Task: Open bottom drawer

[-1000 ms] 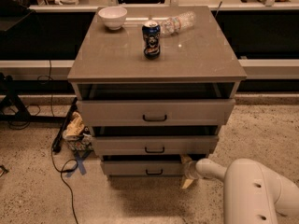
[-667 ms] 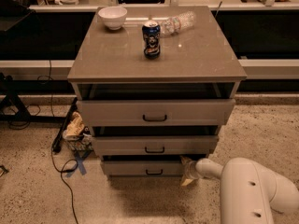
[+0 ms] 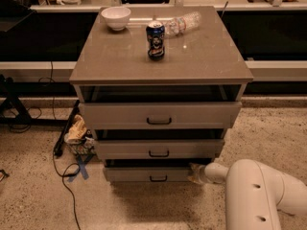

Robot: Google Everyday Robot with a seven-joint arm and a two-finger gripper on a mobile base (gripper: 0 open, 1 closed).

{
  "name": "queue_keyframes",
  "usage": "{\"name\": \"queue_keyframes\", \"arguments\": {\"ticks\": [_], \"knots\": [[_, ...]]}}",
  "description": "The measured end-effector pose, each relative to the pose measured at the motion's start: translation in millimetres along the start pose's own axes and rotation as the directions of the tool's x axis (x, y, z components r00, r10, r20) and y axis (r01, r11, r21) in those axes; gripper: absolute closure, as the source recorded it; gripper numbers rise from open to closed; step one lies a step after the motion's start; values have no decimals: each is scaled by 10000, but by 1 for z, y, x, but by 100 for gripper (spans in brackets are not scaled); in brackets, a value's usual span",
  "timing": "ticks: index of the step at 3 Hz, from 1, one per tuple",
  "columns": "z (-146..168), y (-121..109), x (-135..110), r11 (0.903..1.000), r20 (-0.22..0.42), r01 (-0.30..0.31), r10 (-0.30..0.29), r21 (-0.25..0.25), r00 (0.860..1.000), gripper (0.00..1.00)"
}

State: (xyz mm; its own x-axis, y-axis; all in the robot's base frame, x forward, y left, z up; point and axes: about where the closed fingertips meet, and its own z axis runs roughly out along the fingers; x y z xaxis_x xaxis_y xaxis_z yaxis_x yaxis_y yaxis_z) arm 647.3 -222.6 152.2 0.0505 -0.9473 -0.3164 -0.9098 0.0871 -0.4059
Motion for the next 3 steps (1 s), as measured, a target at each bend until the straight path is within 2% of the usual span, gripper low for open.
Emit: {"name": "queue_keyframes", "arguments": {"ticks": [1,2,3], "knots": [[-4,-2,-1,10000,0,0,0,0,10000,89],[-8,-4,-3,10000,0,-1,1,-1,10000,100],[-8,-3,-3,10000,2,-3,3,-5,10000,100]]}}
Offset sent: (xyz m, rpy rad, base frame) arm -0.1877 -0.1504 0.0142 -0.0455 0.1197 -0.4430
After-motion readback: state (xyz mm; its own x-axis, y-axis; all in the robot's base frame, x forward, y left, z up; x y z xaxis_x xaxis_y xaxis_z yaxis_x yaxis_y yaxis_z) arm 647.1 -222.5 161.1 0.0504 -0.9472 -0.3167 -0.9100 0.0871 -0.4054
